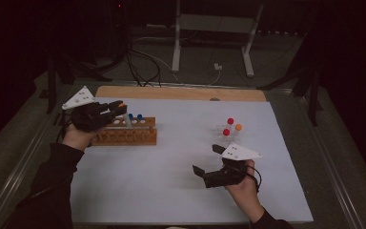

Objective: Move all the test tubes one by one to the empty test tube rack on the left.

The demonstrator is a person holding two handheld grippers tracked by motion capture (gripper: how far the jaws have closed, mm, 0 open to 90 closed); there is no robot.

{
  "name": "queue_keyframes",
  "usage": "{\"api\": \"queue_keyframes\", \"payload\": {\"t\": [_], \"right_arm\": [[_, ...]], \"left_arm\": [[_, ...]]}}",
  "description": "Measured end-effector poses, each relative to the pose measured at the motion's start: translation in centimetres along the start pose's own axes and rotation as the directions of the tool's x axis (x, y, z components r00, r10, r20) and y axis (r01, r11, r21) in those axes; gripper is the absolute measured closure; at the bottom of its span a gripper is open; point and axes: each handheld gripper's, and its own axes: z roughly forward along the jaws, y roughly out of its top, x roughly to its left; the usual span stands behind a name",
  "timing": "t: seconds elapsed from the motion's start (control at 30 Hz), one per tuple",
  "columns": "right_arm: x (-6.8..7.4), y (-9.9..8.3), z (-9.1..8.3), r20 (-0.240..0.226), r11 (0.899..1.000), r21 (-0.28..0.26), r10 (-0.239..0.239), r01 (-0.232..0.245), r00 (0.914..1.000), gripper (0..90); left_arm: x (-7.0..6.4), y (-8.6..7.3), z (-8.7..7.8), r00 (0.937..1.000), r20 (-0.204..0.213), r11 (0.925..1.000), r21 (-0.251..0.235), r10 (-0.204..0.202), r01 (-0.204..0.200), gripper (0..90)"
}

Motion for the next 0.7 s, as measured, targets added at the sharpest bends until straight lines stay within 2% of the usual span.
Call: {"api": "queue_keyframes", "payload": {"t": [0.07, 0.2, 0.4, 0.57, 0.7], "right_arm": [[0.0, 0.0, 0.0, 0.001, 1.000, 0.003, -0.006, 0.006, 1.0000, 0.0], [0.0, 0.0, 0.0, -0.003, 1.000, 0.003, -0.008, 0.008, 1.0000, 0.0], [0.0, 0.0, 0.0, -0.003, 1.000, 0.003, -0.018, 0.018, 0.9998, 0.0], [0.0, 0.0, -0.1, -0.005, 1.000, 0.002, -0.016, 0.016, 0.9999, 0.0], [-0.1, -0.1, -0.2, -0.008, 1.000, 0.001, -0.014, 0.014, 0.9999, 0.0]], "left_arm": [[0.6, -0.2, 0.0, 0.9997, -0.020, 0.9999, 0.000, -0.011, 0.011, 71.3], [1.5, -0.4, 0.4, 0.9979, -0.064, 1.0000, 0.002, -0.008, 0.008, 71.3], [2.7, -1.2, 1.5, 0.9959, -0.084, 0.9995, -0.007, -0.031, 0.031, 71.4], [3.2, -2.3, 2.4, 0.9931, -0.111, 0.9993, 0.009, -0.036, 0.037, 71.4], [3.5, -3.3, 2.9, 0.9921, -0.114, 0.9983, 0.020, -0.052, 0.055, 71.4]]}}
